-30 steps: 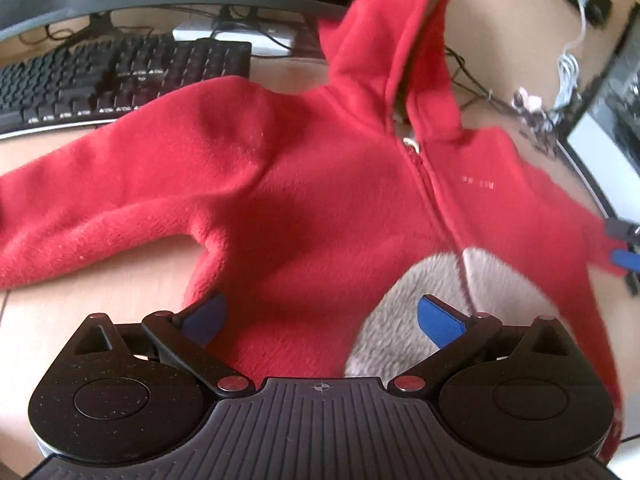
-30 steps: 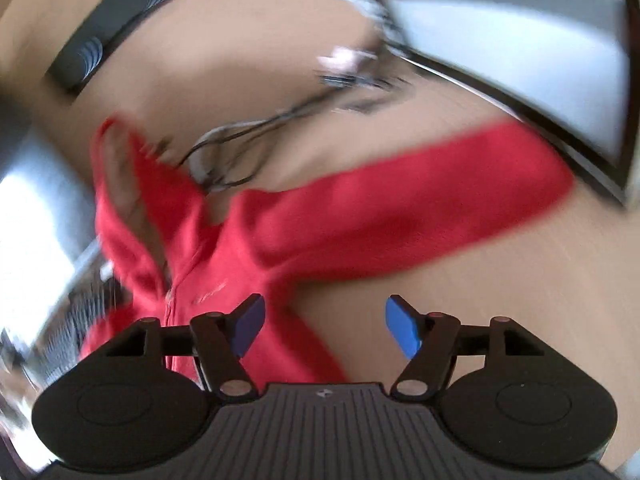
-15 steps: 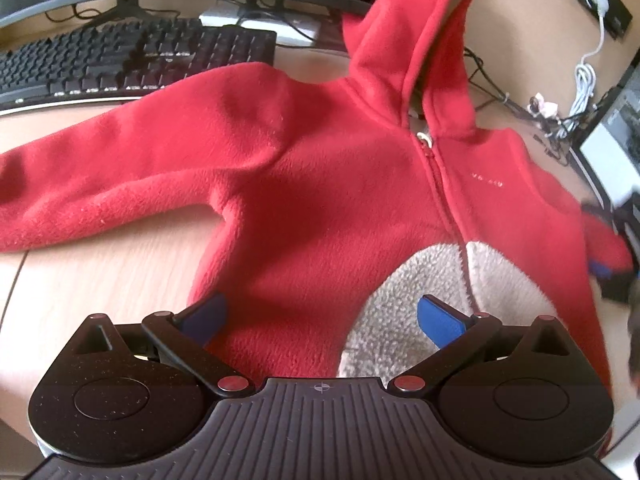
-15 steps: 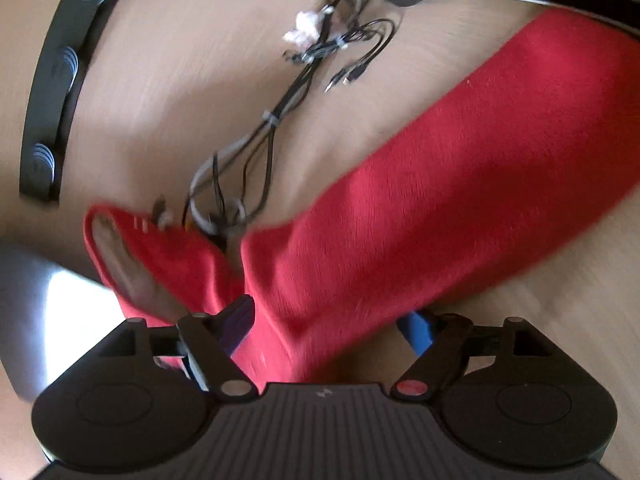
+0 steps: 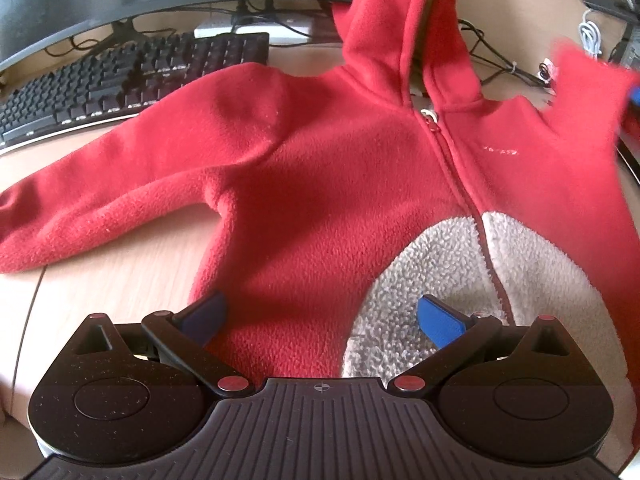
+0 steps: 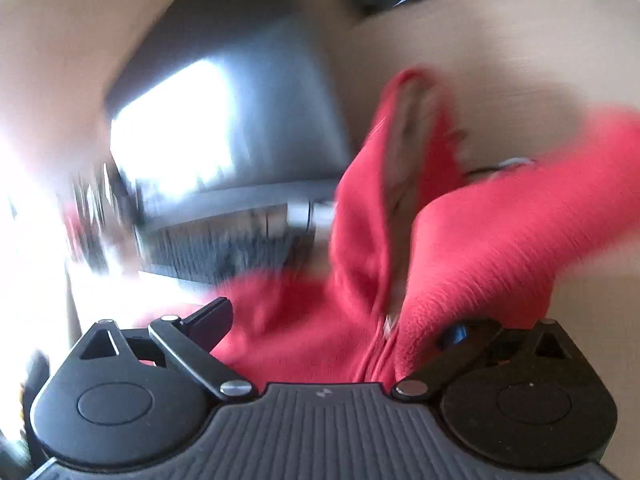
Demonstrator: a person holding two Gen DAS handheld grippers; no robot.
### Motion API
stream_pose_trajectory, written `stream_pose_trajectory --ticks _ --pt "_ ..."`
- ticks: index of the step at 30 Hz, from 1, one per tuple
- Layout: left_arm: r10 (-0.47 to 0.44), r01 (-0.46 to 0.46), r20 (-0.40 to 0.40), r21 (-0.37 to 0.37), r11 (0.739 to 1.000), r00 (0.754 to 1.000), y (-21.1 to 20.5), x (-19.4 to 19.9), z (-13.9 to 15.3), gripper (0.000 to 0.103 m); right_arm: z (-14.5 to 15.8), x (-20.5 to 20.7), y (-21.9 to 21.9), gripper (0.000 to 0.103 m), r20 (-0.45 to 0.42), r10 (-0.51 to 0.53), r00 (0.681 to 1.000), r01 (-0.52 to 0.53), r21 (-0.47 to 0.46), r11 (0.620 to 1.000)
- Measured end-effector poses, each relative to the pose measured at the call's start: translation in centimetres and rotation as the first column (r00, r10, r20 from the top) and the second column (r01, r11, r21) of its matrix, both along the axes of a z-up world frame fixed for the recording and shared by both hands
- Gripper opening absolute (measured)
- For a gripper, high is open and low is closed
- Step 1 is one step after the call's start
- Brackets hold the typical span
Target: Fold clothes
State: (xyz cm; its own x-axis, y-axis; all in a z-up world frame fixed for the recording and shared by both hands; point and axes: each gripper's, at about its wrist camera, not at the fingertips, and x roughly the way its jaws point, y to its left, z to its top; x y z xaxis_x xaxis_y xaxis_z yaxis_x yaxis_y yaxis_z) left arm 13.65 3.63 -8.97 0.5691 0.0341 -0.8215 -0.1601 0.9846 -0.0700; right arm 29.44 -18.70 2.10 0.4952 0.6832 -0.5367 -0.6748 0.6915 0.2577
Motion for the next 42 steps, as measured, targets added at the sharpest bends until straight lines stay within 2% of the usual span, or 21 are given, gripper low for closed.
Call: stream_pose_trajectory --ticks 2,6,9,15,17,19,22,24,26,30,31,32,33,34,36,37,38,40,41,42 --pt "-0.006 0.006 0.0 -0.003 1.0 1.0 0.1 -0.1 0.0 0.103 -0.4 -1.0 1.1 0.099 0.039 -0.007 0.999 0.01 -0.081 0.997" --pt "-0.012 0.012 0.008 -0.025 1.0 1.0 0.4 -0.3 0.1 0.103 -0.4 -1.6 0.2 0.099 0.025 -0.049 0.998 0.052 -0.127 0.991" --pt "-0.019 0.02 0.016 -0.032 0.999 1.0 0.5 -0.3 0.0 0.103 -1.1 -2.0 -0.6 0.099 0.056 -0.082 0.995 0.092 -0.206 0.974" --pt "-0.038 0.039 0.023 -0.057 0.998 0.999 0.9 -0.4 0.1 0.103 -3.0 -4.7 -1.2 0.099 0.204 -0.073 0.976 0.151 -0.404 0.902" --pt "-0.031 0.035 0.039 -0.115 0.993 0.999 1.5 -0.7 0.6 0.103 -3.7 -5.4 -1.4 0.099 0.271 -0.064 0.96 0.19 -0.468 0.863" --pt "-0.025 0.049 0.094 -0.263 0.964 0.995 2.6 -1.0 1.7 0.103 -4.2 -5.7 -2.1 0.099 0.308 -0.079 0.948 0.231 -0.497 0.836" --pt "0.009 0.064 0.162 -0.438 0.897 0.987 3.8 -0.7 2.9 0.103 -4.4 -5.3 -3.0 0.099 0.322 -0.132 0.937 0.287 -0.5 0.817" --pt "0.06 0.027 0.152 -0.513 0.858 0.987 4.3 0.6 2.9 0.103 -4.2 -5.0 -3.4 0.099 0.337 -0.162 0.927 0.322 -0.497 0.806" --pt "0.115 -0.039 0.108 -0.539 0.842 0.988 4.7 2.6 2.0 0.103 -4.3 -4.7 -3.3 0.099 0.358 -0.16 0.92 0.336 -0.508 0.793" --pt "0.178 -0.118 0.073 -0.501 0.858 0.981 4.2 6.1 0.6 0.101 -5.6 -3.3 -1.8 0.098 0.4 -0.062 0.915 0.302 -0.573 0.762" --pt "0.187 -0.126 0.083 -0.473 0.872 0.979 3.8 6.7 0.7 0.098 -6.0 -2.6 -1.6 0.097 0.395 -0.049 0.917 0.291 -0.581 0.76" --pt "0.179 -0.122 0.101 -0.418 0.9 0.979 3.1 7.4 0.9 0.08 -6.0 -1.9 -1.8 0.093 0.393 -0.057 0.918 0.294 -0.577 0.762" --pt "0.163 -0.112 0.119 -0.353 0.929 0.979 2.3 8.0 1.2 0.06 -5.6 -1.2 -2.1 0.085 0.415 -0.091 0.905 0.333 -0.56 0.758" --pt "0.146 -0.102 0.137 -0.285 0.953 0.98 1.5 8.7 1.5 0.057 -4.9 -0.6 -2.5 0.082 0.452 -0.139 0.881 0.392 -0.535 0.748" --pt "0.09 -0.049 0.179 -0.219 0.974 0.98 0.4 9.8 2.7 0.043 -2.8 0.1 -3.9 0.081 0.54 -0.229 0.81 0.507 -0.449 0.735" --pt "0.055 -0.016 0.223 -0.176 0.984 0.973 0.0 10.1 3.8 0.04 -1.8 0.3 -4.5 0.081 0.566 -0.265 0.781 0.544 -0.406 0.734" --pt "0.017 0.018 0.275 -0.123 0.992 0.961 -0.5 10.4 5.1 0.038 -1.4 0.6 -4.9 0.082 0.551 -0.282 0.785 0.541 -0.389 0.746" --pt "-0.048 0.054 0.348 -0.008 0.998 0.936 -1.3 10.3 6.9 0.038 -1.4 0.9 -5.3 0.082 0.478 -0.294 0.827 0.498 -0.382 0.779" --pt "-0.075 0.063 0.368 0.045 0.997 0.927 -1.7 10.3 7.3 0.038 -1.4 1.1 -5.5 0.082 0.441 -0.298 0.847 0.476 -0.376 0.795" --pt "-0.078 0.057 0.356 0.07 0.996 0.931 -1.7 10.4 6.8 0.038 -1.4 1.3 -5.7 0.082 0.402 -0.301 0.865 0.454 -0.37 0.81"
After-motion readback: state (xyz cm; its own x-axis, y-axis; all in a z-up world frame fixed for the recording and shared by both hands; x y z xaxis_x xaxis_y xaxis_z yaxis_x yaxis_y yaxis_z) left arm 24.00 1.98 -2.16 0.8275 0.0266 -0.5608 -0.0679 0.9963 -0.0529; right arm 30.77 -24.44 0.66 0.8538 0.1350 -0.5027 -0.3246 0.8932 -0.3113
